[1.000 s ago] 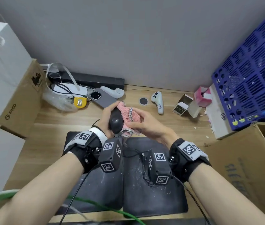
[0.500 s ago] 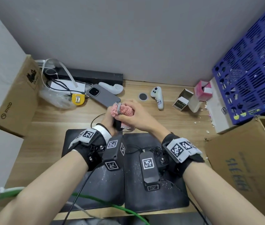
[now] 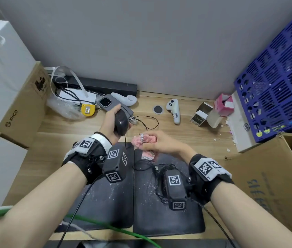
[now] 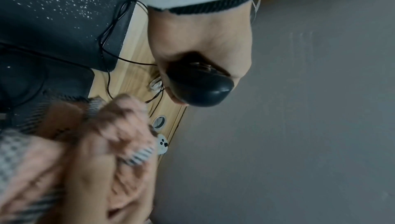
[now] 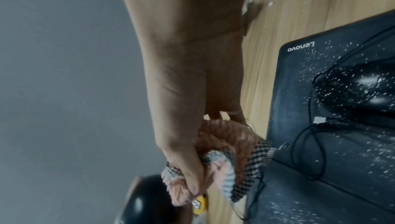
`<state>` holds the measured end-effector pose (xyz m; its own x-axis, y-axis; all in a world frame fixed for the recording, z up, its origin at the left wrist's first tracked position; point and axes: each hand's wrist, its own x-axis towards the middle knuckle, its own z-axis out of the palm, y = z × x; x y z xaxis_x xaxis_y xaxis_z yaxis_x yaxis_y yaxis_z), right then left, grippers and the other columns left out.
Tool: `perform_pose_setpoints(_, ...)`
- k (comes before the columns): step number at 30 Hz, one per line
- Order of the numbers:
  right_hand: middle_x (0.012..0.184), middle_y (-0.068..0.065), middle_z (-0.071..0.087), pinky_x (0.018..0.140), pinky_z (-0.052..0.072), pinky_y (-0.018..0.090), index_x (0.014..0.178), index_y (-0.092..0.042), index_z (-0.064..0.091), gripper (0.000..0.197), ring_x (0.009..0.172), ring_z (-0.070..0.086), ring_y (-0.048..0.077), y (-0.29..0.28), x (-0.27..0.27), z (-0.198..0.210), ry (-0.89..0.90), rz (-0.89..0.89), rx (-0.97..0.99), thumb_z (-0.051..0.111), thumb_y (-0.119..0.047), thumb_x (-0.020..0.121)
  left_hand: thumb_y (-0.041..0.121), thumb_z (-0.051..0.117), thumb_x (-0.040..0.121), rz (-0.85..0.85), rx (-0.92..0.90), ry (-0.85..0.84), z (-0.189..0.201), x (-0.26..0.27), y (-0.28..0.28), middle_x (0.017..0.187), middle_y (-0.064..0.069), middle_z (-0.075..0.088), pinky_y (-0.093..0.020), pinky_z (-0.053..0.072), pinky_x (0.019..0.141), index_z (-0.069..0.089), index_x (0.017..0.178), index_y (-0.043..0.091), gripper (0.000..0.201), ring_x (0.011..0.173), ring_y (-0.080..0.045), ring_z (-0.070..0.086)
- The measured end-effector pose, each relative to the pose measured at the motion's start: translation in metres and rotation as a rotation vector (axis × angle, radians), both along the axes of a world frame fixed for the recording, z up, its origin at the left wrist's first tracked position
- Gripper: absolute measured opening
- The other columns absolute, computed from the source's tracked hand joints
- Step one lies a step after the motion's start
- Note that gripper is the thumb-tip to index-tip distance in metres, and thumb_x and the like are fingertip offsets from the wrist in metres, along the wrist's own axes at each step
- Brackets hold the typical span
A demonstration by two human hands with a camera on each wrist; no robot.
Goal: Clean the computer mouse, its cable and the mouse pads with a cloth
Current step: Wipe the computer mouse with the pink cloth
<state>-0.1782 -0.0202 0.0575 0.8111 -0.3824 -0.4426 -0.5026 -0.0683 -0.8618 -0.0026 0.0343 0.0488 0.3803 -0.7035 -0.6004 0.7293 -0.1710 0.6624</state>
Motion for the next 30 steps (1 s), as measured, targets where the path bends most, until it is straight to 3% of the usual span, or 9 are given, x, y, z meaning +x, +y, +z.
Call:
perform_pose_setpoints(4, 0.091, 0.003, 0.068, 0.067, 0.055, 0.031, 0.109, -0.007, 0.063, 0.019, 0.080, 0.064, 0.013, -0.014, 0.011, 0.025, -0.180, -0.162, 0.043, 0.063, -0.008, 0.090, 0.040, 0.054, 0.093, -0.068, -0.033, -0.090, -0.008, -0.009, 0.002, 0.087, -0.005, 0.059, -0.026, 0.047, 0.060, 0.058, 0.110, 0.013, 0.032, 0.064, -0.015, 0.058)
perform_pose_setpoints(8, 0.097, 0.001, 0.070, 0.064, 0.050, 0.013, 0.111, -0.010, 0.065, 0.024, 0.081, 0.064, 0.007, -0.015, 0.030, 0.040, -0.206, -0.205, -0.158, 0.067, -0.016, 0.089, 0.033, 0.049, 0.094, -0.123, -0.102, -0.150, -0.004, -0.030, 0.001, 0.102, -0.012, 0.068, -0.030, 0.055, 0.065, 0.061, 0.116, 0.005, 0.037, 0.082, -0.021, 0.068)
perform_pose_setpoints(13, 0.102, 0.016, 0.069, 0.080, 0.051, 0.030, 0.107, 0.000, 0.064, 0.020, 0.085, 0.061, 0.014, -0.002, 0.029, 0.048, -0.225, -0.003, -0.241, 0.065, -0.007, 0.088, 0.029, 0.050, 0.089, -0.133, -0.103, -0.048, 0.001, -0.031, 0.003, 0.080, -0.008, 0.064, -0.028, 0.054, 0.064, 0.064, 0.079, 0.011, 0.025, 0.070, -0.020, 0.065)
perform_pose_setpoints(16, 0.102, 0.017, 0.069, 0.081, 0.052, 0.032, 0.106, 0.001, 0.065, 0.021, 0.086, 0.066, 0.024, 0.001, 0.019, 0.041, -0.127, 0.161, -0.243, 0.067, -0.009, 0.087, 0.037, 0.054, 0.092, 0.002, -0.042, 0.101, 0.003, -0.028, 0.006, 0.081, -0.010, 0.058, -0.030, 0.053, 0.066, 0.054, 0.088, 0.010, 0.027, 0.069, -0.024, 0.060)
perform_pose_setpoints(18, 0.098, 0.011, 0.068, 0.071, 0.052, 0.018, 0.109, 0.002, 0.063, 0.023, 0.079, 0.065, 0.018, 0.004, 0.009, 0.032, -0.014, 0.265, -0.241, 0.065, -0.008, 0.088, 0.034, 0.056, 0.093, 0.174, -0.051, 0.194, 0.004, -0.028, 0.008, 0.084, -0.013, 0.054, -0.031, 0.051, 0.070, 0.048, 0.094, 0.010, 0.026, 0.067, -0.024, 0.058)
perform_pose_setpoints(21, 0.090, 0.001, 0.063, 0.064, 0.048, 0.011, 0.115, 0.002, 0.059, 0.025, 0.071, 0.058, 0.006, 0.002, -0.007, 0.020, 0.023, 0.143, -0.164, 0.061, -0.007, 0.091, 0.036, 0.054, 0.095, 0.239, -0.103, 0.284, 0.004, -0.029, 0.009, 0.104, -0.020, 0.055, -0.039, 0.054, 0.085, 0.046, 0.106, 0.005, 0.034, 0.096, -0.033, 0.060)
perform_pose_setpoints(24, 0.090, 0.002, 0.066, 0.072, 0.052, 0.022, 0.116, -0.004, 0.058, 0.024, 0.074, 0.062, 0.011, -0.005, -0.018, 0.018, 0.004, 0.000, -0.054, 0.059, -0.011, 0.093, 0.033, 0.048, 0.098, 0.236, -0.149, 0.343, 0.001, -0.031, 0.009, 0.118, -0.018, 0.060, -0.047, 0.051, 0.093, 0.048, 0.109, 0.004, 0.032, 0.114, -0.037, 0.057)
perform_pose_setpoints(27, 0.092, 0.001, 0.065, 0.076, 0.050, 0.023, 0.111, -0.006, 0.057, 0.017, 0.079, 0.061, 0.009, -0.008, -0.020, 0.027, -0.109, -0.028, -0.058, 0.057, -0.011, 0.095, 0.037, 0.043, 0.098, 0.087, -0.178, 0.329, 0.000, -0.042, 0.009, 0.104, -0.015, 0.069, -0.043, 0.056, 0.086, 0.061, 0.111, 0.001, 0.042, 0.102, -0.029, 0.063)
perform_pose_setpoints(30, 0.107, 0.010, 0.068, 0.087, 0.050, 0.028, 0.115, -0.003, 0.058, 0.024, 0.093, 0.065, 0.021, -0.002, -0.017, 0.032, -0.142, -0.019, -0.160, 0.059, -0.017, 0.094, 0.042, 0.040, 0.098, -0.026, -0.183, 0.327, -0.005, -0.053, 0.008, 0.099, -0.013, 0.068, -0.043, 0.059, 0.075, 0.070, 0.109, 0.004, 0.049, 0.091, -0.026, 0.065)
